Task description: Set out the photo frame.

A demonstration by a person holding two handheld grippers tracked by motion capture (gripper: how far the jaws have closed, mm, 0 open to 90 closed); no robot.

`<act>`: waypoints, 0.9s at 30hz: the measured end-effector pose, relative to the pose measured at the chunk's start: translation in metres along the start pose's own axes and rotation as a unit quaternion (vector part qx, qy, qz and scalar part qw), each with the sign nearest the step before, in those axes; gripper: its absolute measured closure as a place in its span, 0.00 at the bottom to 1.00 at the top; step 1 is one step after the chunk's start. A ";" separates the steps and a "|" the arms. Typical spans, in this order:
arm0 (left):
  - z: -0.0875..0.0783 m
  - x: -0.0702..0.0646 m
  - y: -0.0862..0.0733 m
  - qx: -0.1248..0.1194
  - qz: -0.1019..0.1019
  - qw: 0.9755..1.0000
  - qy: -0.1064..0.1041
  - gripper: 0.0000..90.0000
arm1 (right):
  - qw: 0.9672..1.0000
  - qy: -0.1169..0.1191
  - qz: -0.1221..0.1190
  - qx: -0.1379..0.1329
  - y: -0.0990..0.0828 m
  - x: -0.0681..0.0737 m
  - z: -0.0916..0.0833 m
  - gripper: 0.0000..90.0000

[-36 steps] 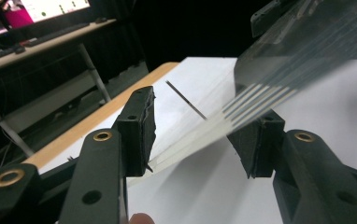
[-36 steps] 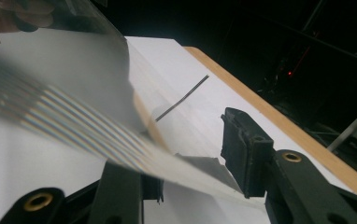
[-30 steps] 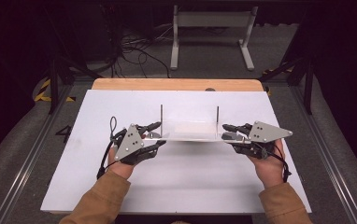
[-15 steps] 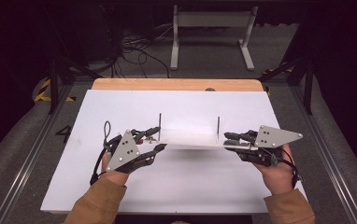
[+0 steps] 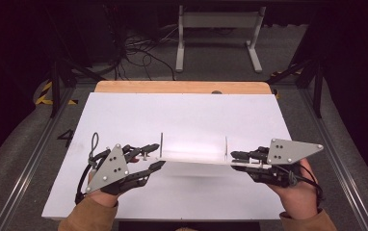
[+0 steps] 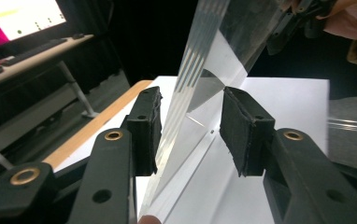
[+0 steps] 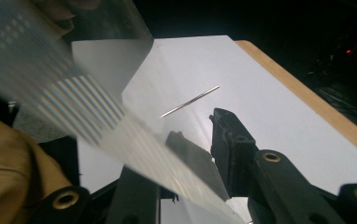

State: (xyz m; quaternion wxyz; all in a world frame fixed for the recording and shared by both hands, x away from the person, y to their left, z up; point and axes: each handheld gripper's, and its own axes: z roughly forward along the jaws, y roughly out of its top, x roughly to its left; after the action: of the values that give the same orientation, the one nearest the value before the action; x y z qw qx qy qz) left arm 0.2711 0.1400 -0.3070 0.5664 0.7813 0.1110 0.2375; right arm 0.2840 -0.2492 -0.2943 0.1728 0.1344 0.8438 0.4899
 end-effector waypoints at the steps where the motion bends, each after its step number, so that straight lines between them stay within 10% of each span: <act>1: -0.003 -0.001 0.002 0.003 -0.002 1.000 -0.005 0.66 | 1.000 0.005 0.003 0.001 0.001 0.002 -0.001 0.80; 12: -0.007 -0.002 0.001 0.022 -0.033 0.998 -0.044 0.69 | 0.998 0.045 0.041 0.034 0.006 0.008 -0.006 0.81; 27: 0.007 0.018 -0.006 -0.023 -0.068 0.997 -0.024 0.65 | 0.998 0.021 0.031 -0.048 -0.005 -0.009 0.000 0.76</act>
State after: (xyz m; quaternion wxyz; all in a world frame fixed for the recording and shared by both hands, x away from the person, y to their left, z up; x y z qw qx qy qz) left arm 0.2902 0.1443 -0.3101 0.6017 0.7642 0.1446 0.1819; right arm 0.2920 -0.2547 -0.2973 0.1462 0.1423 0.8179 0.5379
